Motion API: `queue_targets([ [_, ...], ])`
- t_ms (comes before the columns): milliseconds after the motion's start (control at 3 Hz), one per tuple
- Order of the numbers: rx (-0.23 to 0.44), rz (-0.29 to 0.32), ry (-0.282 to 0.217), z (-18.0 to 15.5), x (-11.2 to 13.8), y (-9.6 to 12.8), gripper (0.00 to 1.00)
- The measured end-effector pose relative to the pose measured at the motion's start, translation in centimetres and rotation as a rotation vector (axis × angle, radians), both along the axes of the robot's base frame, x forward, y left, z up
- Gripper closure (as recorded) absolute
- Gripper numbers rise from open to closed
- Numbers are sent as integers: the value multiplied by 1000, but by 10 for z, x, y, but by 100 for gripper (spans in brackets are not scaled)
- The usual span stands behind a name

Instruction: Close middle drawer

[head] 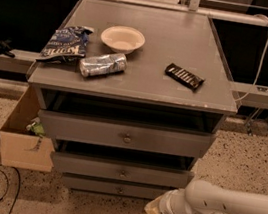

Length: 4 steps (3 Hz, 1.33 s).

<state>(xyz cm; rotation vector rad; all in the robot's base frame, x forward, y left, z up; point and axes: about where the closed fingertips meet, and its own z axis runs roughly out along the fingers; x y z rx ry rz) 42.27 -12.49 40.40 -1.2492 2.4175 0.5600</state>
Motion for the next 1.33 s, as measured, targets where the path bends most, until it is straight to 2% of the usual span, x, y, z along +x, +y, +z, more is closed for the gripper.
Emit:
queue_targets([
  [667,-38,-16,9,-22,73,0,100],
  [1000,-39,-18,2,-21,78,0,81],
  [1333,-39,-18,2,-21,78,0,50],
])
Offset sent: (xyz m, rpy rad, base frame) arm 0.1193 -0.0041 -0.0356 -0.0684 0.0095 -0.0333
